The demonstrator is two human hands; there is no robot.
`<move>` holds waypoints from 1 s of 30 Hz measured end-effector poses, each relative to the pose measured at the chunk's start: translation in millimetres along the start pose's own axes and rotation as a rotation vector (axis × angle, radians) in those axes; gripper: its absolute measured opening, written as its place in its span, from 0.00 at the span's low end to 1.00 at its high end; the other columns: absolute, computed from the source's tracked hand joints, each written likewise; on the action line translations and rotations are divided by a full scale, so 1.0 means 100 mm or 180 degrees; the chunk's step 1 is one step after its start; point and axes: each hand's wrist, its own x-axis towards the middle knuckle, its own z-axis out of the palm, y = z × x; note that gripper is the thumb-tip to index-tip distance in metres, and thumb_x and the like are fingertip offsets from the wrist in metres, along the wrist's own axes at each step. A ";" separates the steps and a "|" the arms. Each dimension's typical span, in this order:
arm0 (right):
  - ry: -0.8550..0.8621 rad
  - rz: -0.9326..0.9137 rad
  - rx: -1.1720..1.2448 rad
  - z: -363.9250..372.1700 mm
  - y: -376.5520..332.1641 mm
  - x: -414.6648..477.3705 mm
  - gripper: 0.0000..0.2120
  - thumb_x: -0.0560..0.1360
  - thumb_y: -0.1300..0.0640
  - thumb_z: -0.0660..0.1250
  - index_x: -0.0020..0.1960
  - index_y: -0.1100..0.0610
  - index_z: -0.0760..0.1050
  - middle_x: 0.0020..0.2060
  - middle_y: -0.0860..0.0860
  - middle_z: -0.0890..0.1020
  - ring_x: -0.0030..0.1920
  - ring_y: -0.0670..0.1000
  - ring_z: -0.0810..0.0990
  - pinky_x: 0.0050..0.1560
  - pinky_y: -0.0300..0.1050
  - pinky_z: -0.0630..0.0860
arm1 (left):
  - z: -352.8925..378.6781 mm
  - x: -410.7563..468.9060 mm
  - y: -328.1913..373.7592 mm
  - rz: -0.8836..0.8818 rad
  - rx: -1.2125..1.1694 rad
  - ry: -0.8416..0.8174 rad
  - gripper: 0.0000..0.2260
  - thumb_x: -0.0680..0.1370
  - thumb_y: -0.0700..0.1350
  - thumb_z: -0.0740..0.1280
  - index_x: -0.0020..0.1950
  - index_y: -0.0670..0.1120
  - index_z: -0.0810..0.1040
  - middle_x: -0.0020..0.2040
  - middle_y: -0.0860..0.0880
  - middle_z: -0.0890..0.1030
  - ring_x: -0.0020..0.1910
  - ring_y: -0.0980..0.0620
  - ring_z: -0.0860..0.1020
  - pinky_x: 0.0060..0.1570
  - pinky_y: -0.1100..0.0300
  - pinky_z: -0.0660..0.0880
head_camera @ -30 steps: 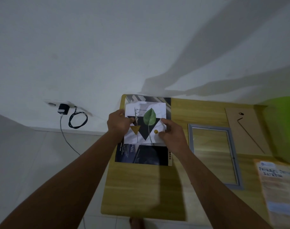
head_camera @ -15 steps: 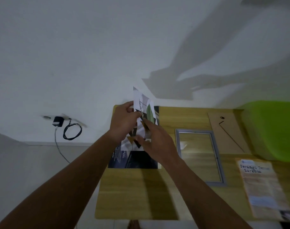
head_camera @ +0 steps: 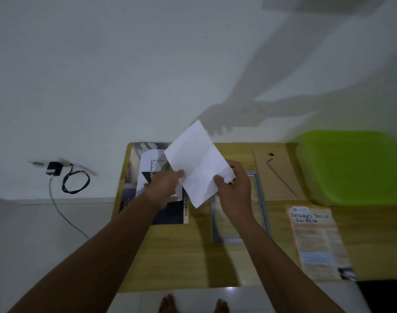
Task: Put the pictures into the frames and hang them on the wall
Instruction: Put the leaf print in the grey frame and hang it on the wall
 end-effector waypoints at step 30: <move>-0.0469 -0.0140 -0.3080 -1.44 1.10 0.03 0.20 0.78 0.48 0.65 0.67 0.53 0.71 0.64 0.52 0.73 0.63 0.54 0.72 0.59 0.50 0.74 | 1.07 0.12 -1.00 0.2325 0.3019 0.0750 0.25 0.72 0.46 0.74 0.66 0.38 0.75 0.58 0.40 0.79 0.57 0.39 0.77 0.54 0.51 0.73</move>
